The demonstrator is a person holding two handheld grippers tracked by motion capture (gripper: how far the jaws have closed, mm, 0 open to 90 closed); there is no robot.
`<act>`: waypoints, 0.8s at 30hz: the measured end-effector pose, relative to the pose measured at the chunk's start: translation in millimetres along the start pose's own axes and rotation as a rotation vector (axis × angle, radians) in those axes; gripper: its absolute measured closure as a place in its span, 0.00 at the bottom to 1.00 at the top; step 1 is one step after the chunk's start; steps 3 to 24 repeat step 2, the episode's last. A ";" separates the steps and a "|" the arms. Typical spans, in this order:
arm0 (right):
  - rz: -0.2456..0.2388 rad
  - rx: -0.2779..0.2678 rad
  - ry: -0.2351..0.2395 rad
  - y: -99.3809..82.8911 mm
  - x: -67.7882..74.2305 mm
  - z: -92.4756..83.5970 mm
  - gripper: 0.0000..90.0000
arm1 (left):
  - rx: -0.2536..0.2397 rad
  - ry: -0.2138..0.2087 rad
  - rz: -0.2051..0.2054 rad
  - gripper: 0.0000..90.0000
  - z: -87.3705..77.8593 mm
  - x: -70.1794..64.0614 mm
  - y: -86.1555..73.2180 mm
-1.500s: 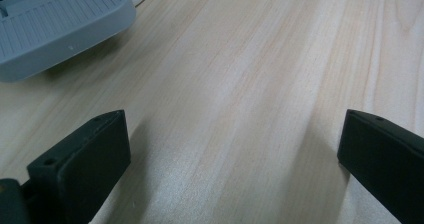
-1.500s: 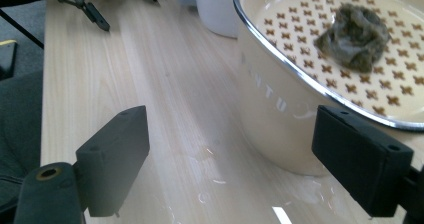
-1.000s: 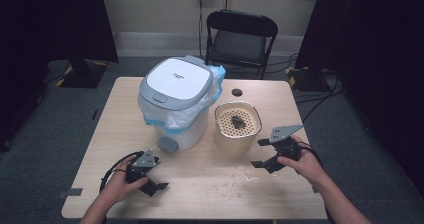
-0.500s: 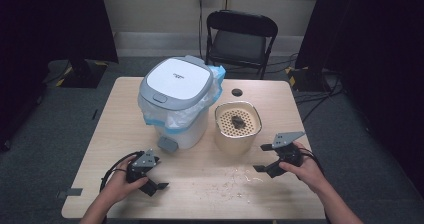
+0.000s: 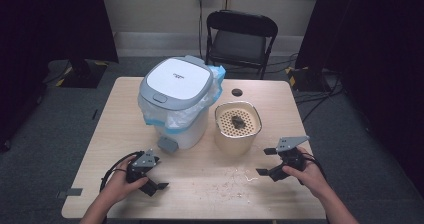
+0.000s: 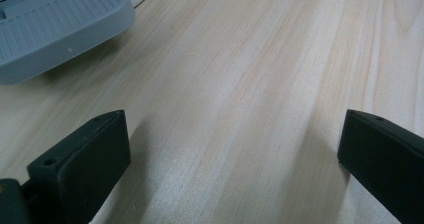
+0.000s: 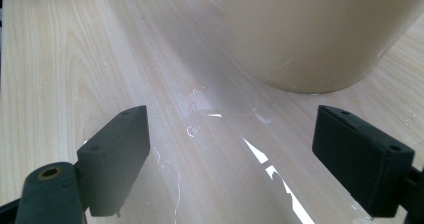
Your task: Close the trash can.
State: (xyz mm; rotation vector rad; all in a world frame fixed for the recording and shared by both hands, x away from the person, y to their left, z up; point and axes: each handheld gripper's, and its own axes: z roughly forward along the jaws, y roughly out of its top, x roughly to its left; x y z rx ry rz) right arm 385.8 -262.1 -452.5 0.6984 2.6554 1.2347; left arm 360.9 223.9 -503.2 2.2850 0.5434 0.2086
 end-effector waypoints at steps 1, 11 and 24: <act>-0.004 0.001 0.000 -0.5 0.5 0.9 0.16 | 0.000 0.000 0.000 0.00 0.0 0.0 0.0; -0.007 0.004 0.003 -0.7 0.8 1.7 0.16 | 0.000 0.000 0.001 0.00 0.0 0.0 0.0; -0.007 0.004 0.003 -0.7 0.8 1.7 0.16 | 0.000 0.000 0.001 0.00 0.0 0.0 0.0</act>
